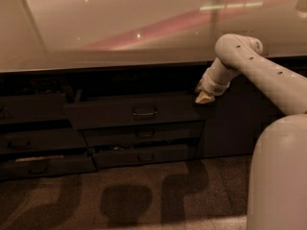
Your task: Open top drawer
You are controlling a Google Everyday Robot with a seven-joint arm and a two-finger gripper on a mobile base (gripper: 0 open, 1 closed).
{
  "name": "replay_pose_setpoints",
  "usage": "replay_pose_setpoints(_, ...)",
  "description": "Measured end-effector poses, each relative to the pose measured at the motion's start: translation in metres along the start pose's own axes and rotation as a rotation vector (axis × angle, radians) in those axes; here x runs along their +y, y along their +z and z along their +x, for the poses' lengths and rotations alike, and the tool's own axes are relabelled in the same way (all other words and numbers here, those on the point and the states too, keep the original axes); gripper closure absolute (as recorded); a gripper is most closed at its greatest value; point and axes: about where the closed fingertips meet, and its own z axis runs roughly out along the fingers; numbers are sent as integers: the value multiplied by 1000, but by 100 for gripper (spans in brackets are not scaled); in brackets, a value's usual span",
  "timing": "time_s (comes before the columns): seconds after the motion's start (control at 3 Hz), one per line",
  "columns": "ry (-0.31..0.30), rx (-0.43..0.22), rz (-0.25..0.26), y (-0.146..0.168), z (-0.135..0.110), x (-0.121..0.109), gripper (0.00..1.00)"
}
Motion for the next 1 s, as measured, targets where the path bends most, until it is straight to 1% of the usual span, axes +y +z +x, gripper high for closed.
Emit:
replay_pose_setpoints(0.33,0,0,0,-2,-1,0,100)
replay_pose_setpoints(0.67,-6,1,-3,-1,0,7,100)
replay_pose_setpoints(1.0,-7,1,-2,-3,0,6,100)
